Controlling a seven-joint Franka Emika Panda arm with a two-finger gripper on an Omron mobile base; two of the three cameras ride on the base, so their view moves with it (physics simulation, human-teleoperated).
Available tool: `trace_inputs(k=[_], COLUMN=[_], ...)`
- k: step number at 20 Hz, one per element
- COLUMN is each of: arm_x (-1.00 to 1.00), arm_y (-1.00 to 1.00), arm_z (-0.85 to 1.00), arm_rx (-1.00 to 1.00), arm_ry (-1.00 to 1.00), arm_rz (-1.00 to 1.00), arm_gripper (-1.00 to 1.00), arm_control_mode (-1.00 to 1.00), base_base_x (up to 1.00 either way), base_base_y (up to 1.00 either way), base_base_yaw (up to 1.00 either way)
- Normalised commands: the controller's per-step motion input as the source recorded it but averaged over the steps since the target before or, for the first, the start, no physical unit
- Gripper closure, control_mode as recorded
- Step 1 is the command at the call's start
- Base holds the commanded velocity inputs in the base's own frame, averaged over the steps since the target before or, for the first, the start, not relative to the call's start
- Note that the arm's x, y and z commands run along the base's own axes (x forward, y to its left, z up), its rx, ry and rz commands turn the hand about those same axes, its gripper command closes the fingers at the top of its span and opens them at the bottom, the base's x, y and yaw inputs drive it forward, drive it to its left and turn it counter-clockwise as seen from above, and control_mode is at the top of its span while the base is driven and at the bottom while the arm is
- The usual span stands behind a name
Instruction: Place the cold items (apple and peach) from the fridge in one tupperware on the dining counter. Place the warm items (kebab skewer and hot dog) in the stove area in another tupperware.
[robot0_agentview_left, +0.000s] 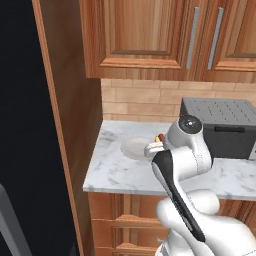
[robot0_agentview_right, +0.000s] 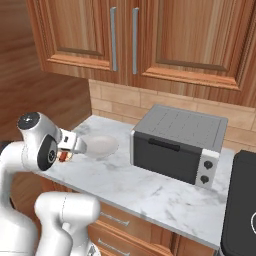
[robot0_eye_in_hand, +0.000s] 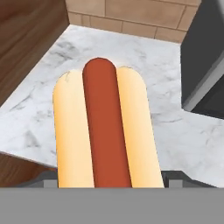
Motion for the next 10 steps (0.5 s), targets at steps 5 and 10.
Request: trace_inputs(k=[5,10], arm_x=[-0.81,-0.69], arm_y=[0.0,0.0], arm_z=[0.71,0.19], arm_rx=[0.0,0.0], arm_ry=[0.02,0.0], arm_rz=[-0.07,-0.06], arm_gripper=[1.0,1.0], arm_control_mode=[-1.0,-1.0], base_base_x=[0.0,0.0], base_base_y=[0.0,0.0], base_base_yaw=[0.0,0.0])
